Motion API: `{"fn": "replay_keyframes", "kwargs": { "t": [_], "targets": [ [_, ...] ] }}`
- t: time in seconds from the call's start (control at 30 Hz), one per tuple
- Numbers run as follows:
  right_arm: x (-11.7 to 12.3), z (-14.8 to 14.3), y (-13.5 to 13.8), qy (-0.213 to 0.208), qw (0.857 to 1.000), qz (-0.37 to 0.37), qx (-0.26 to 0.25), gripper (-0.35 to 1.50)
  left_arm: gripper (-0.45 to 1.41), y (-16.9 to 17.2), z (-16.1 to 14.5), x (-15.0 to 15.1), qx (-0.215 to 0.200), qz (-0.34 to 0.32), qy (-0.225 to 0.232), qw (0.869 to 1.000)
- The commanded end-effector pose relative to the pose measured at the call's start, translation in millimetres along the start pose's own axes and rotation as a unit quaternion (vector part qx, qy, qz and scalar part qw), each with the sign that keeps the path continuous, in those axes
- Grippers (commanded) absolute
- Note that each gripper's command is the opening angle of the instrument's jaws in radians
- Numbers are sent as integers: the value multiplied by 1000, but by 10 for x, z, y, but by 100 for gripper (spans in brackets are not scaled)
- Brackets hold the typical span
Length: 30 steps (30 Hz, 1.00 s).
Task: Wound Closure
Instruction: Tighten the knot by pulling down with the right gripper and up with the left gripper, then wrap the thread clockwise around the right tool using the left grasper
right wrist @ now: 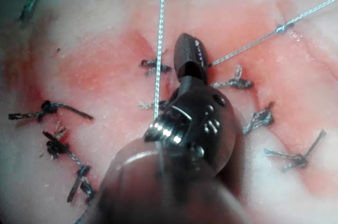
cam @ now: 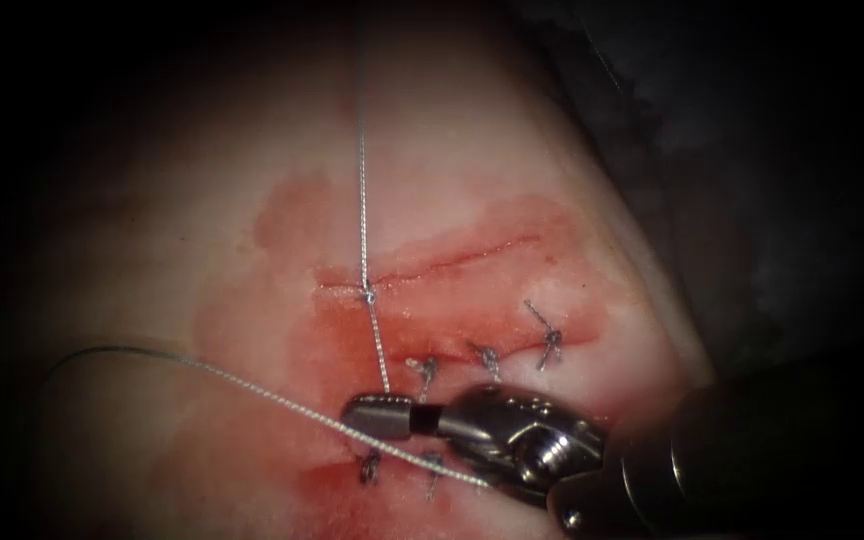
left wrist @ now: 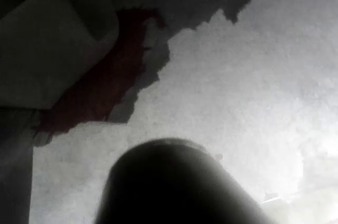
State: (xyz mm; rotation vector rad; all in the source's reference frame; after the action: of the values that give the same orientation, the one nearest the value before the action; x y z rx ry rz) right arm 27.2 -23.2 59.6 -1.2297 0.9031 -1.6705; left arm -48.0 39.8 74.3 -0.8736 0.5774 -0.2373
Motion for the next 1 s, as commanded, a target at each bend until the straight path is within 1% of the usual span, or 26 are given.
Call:
{"fn": "replay_keyframes", "kwargs": {
  "t": [0.03,0.1,0.2,0.23,0.43,0.57,0.8,1.0],
  "targets": [
    [5,6,-1,0,1000,0,-1,-35,-45,17,8,-8,1,-15,1,1000],
    [5,8,0,0,1000,0,-1,-35,-45,42,14,-7,-9,-29,4,1000],
    [6,8,3,0,1000,0,-1,-35,-45,53,16,-11,-18,-37,8,999],
    [6,8,4,0,1000,0,-2,-35,-45,57,17,-10,-20,-30,14,999],
    [7,10,4,-1,1000,0,0,-35,-45,57,19,-7,-24,-16,32,999],
    [10,11,7,2,1000,-1,-3,-35,-45,56,20,-4,-22,-6,60,998],
    [18,13,5,9,1000,-5,-4,-35,-45,67,23,-4,-19,-5,68,998],
    [18,13,6,10,1000,-6,-5,-35,-45,69,24,-4,-19,-5,68,997]
  ]
}}
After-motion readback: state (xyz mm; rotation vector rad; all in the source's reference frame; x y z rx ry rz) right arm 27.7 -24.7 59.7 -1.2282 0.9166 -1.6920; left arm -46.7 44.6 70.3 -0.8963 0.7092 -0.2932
